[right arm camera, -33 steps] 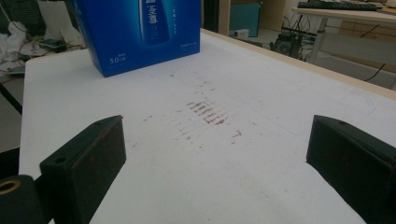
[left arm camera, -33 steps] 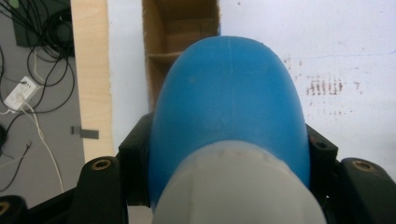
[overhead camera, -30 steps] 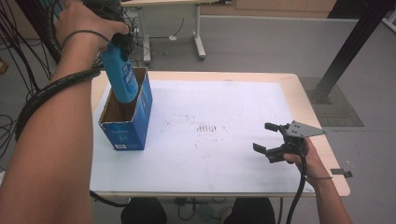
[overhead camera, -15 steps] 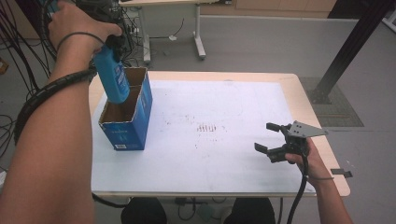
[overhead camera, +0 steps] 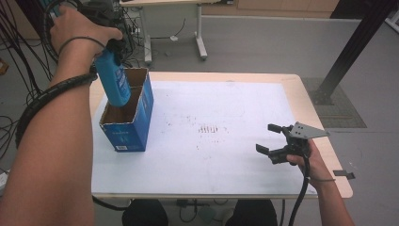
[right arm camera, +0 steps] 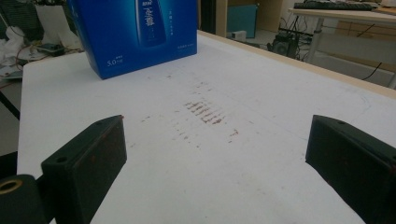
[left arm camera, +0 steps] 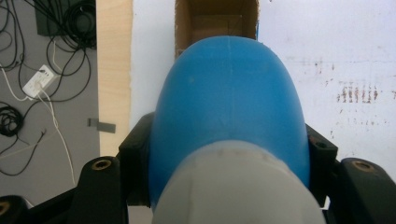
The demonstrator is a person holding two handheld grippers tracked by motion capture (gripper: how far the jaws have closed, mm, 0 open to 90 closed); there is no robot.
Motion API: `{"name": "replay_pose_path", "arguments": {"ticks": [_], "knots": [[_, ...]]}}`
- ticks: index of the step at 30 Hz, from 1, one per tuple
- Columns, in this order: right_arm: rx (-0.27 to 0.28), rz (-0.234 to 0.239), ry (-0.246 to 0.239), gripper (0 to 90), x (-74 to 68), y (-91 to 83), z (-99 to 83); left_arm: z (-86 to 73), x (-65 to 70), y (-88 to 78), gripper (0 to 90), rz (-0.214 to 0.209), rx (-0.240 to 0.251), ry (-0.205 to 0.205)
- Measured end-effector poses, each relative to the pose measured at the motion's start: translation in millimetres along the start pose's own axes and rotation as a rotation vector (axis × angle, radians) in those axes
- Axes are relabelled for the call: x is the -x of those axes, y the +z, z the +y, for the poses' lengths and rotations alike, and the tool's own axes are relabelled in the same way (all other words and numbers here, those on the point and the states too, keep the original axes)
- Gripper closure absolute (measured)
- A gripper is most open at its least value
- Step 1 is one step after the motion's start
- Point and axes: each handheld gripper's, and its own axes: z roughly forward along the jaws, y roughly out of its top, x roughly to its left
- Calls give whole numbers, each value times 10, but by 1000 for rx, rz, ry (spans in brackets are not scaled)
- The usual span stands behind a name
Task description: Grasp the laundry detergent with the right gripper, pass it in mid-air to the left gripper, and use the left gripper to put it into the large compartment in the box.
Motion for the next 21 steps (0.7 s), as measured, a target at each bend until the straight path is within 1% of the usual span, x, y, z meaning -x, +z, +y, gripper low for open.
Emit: {"name": "replay_pose_path", "arguments": {"ticks": [3,4,7,12,13,14,16,21], "knots": [[-2,2,-1,45,-1,4,-8,-2,-18,52,377,-1,1,-4],[-2,0,-1,45,-2,4,-9,16,-21,76,377,0,-9,0],[-1,0,4,45,-5,-5,-14,28,-31,136,377,0,-13,-1],[-4,-4,4,45,-4,-15,-12,67,-36,267,377,-2,-33,1],[-4,-5,5,45,-3,-16,-12,67,-36,267,377,-2,-33,1],[-5,-4,5,45,-2,-16,-10,64,-35,302,377,-2,-32,2],[-8,-4,6,46,-1,-13,-8,78,-31,348,377,-3,-44,0],[-7,-1,5,46,2,-1,-10,81,-45,431,378,-6,-47,0]]}}
